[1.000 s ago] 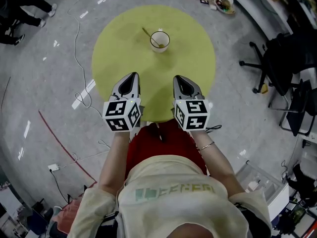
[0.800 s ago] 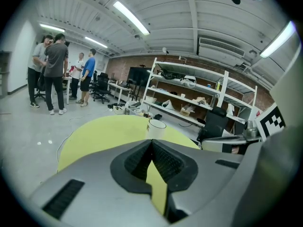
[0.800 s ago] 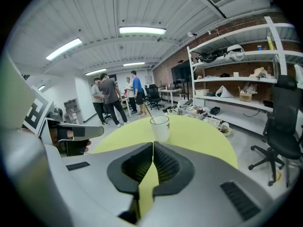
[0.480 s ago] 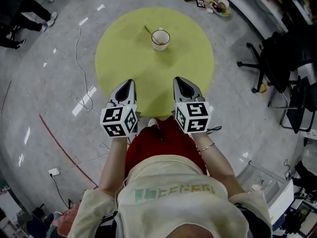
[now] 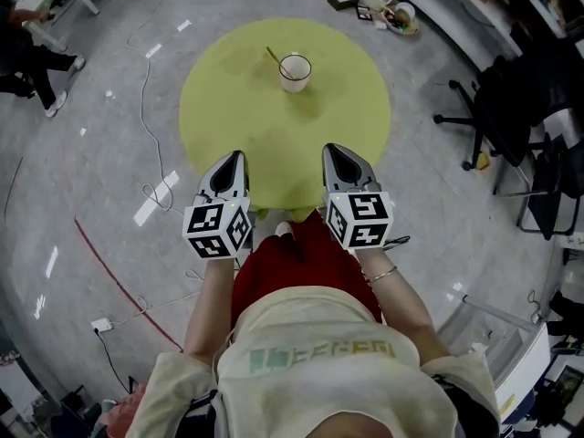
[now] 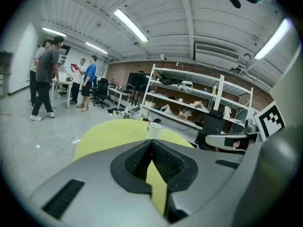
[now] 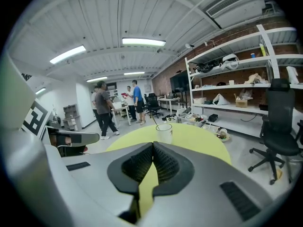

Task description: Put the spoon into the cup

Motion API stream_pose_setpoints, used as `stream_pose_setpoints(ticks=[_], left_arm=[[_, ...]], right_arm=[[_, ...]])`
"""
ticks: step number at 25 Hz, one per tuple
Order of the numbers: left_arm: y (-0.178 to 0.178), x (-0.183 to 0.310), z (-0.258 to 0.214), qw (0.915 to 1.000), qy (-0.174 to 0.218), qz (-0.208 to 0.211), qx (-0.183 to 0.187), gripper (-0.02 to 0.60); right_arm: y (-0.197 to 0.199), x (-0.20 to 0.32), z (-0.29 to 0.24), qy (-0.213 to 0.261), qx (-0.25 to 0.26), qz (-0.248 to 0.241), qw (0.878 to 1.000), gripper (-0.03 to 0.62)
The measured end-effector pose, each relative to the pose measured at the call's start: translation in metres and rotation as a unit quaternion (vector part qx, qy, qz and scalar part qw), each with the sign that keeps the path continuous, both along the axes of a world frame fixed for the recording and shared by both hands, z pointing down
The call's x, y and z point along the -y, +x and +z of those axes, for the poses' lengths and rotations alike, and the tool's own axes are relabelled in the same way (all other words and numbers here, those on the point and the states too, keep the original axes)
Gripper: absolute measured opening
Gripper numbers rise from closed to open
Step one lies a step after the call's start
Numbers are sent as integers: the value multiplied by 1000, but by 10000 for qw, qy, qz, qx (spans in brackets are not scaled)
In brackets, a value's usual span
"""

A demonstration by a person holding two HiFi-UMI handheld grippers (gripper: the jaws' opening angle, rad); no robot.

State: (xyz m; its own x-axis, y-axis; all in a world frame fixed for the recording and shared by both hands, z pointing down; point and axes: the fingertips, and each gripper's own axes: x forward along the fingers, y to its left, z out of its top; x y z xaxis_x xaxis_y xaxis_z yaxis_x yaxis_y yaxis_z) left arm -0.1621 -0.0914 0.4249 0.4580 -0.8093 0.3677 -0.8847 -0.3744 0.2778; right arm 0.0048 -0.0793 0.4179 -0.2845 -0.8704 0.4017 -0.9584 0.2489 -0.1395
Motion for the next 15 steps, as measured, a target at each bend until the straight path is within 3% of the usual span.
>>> stream_pose_setpoints(ticks=[15], left_arm=[[-21, -16, -12, 9998, 104, -41, -134, 23]], right_arm=[[-5, -23, -13, 240, 128, 132, 9995, 35]])
